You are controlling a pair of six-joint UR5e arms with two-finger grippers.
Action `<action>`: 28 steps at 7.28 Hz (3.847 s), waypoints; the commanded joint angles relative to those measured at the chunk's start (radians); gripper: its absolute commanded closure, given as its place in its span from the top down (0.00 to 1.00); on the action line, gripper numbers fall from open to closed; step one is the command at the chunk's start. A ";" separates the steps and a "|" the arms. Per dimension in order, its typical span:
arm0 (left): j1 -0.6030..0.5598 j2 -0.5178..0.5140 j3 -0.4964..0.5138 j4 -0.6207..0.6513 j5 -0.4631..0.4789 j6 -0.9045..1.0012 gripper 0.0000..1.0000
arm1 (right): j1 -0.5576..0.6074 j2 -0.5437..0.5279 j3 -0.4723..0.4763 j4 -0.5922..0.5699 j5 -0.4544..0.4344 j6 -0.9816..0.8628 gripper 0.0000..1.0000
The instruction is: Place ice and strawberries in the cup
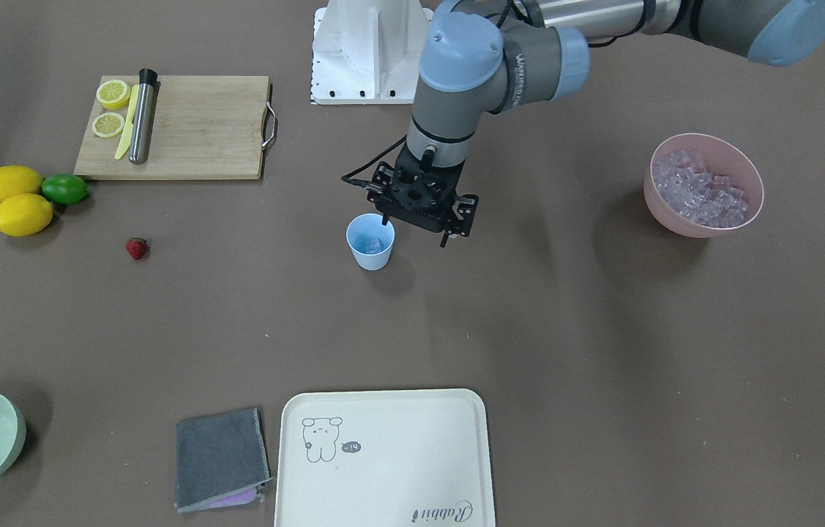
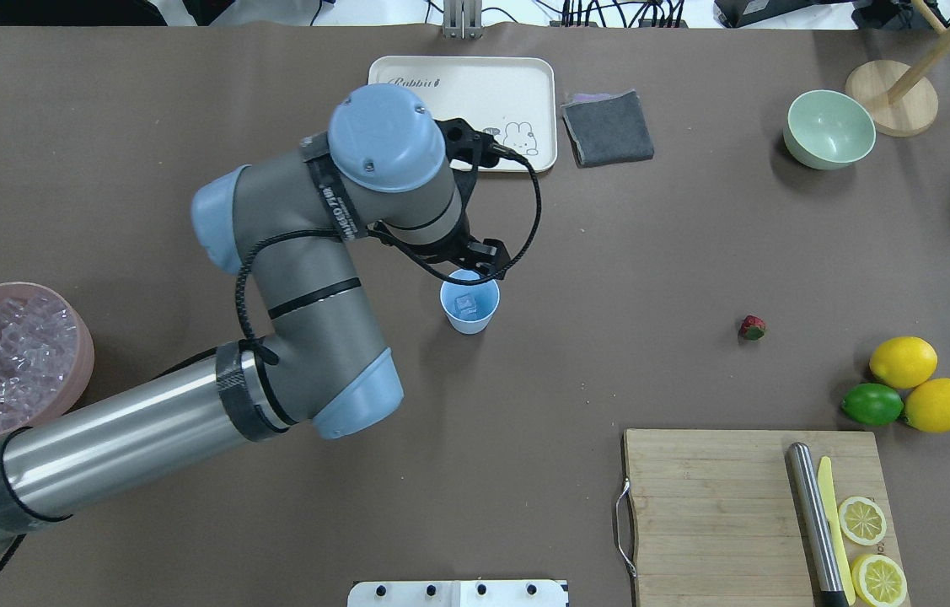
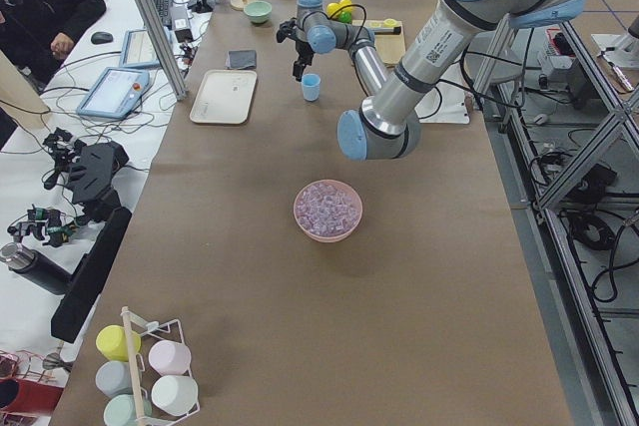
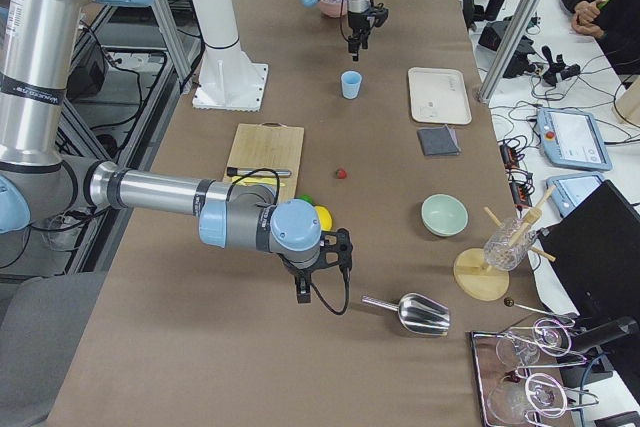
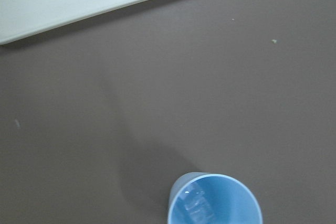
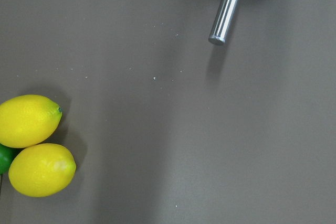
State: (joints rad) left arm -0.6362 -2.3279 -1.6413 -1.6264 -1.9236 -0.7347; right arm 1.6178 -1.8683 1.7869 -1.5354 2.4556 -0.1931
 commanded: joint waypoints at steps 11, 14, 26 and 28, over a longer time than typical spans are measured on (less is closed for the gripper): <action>-0.337 0.968 -0.324 -0.411 -0.166 0.365 0.96 | -0.001 0.004 0.005 0.001 -0.001 0.001 1.00; -0.355 1.033 -0.310 -0.459 -0.210 0.046 0.96 | -0.001 0.009 0.006 0.003 -0.001 0.001 1.00; -0.118 1.108 -0.287 -0.636 -0.121 0.030 0.84 | -0.001 0.009 0.008 0.003 0.014 0.003 1.00; -0.122 1.124 -0.292 -0.644 -0.126 0.028 0.74 | -0.001 0.003 0.015 0.001 0.016 0.003 1.00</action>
State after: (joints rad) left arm -0.7566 -1.2144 -1.9310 -2.2649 -2.0480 -0.7091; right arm 1.6168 -1.8625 1.7973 -1.5327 2.4707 -0.1902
